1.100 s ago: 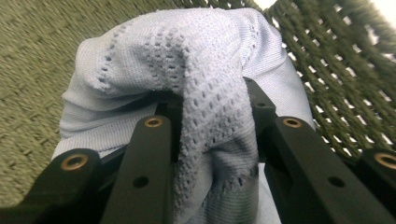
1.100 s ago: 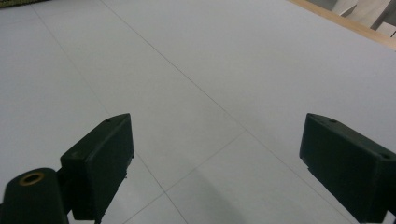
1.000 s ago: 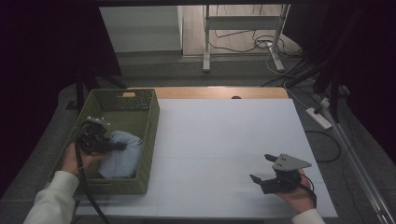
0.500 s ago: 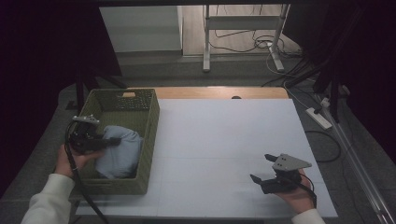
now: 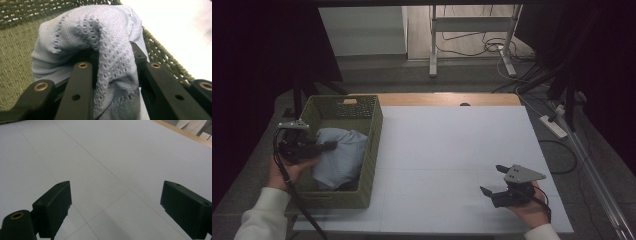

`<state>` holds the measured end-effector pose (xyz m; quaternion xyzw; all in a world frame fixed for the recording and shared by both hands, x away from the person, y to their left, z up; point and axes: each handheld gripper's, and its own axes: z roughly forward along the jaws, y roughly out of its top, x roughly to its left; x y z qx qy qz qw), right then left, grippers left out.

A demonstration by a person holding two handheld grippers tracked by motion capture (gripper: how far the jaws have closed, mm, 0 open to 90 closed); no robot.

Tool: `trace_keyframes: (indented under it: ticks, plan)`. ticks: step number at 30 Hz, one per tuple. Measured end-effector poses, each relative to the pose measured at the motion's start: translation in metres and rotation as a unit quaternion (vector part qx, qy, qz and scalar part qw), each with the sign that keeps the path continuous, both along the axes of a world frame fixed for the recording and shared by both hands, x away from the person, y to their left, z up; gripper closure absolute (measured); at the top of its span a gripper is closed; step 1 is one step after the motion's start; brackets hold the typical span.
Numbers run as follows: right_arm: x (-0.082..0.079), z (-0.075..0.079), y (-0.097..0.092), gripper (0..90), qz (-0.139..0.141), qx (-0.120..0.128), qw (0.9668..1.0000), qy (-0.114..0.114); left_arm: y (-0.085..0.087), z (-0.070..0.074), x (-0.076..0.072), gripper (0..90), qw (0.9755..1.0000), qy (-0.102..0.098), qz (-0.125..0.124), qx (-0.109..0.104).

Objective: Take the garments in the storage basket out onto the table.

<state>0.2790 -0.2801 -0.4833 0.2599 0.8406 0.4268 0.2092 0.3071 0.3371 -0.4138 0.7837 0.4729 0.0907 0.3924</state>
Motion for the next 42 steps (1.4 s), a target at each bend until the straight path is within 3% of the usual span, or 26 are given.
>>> trace_keyframes:
  ticks: [21, 26, 34, 42]
  plan:
    - [0.0, 0.0, 0.0, 10.3, -0.003, -0.002, 1.0, 0.001, 0.0, 0.02, -0.006, 70.9, 0.9973, -0.049, 0.045, -0.032]
    - [0.0, 0.0, 0.0, 10.3, -0.003, -0.002, 1.0, 0.001, 0.003, 0.024, -0.008, 70.9, 0.9955, -0.061, 0.058, -0.043]
    - [0.0, 0.0, 0.0, 10.3, -0.003, -0.003, 1.0, 0.001, 0.001, 0.035, -0.012, 70.9, 0.9931, -0.085, 0.059, -0.054]
    - [0.0, 0.0, 0.0, 10.4, -0.005, -0.002, 1.0, 0.001, 0.003, 0.043, -0.014, 70.9, 0.9892, -0.1, 0.072, -0.079]
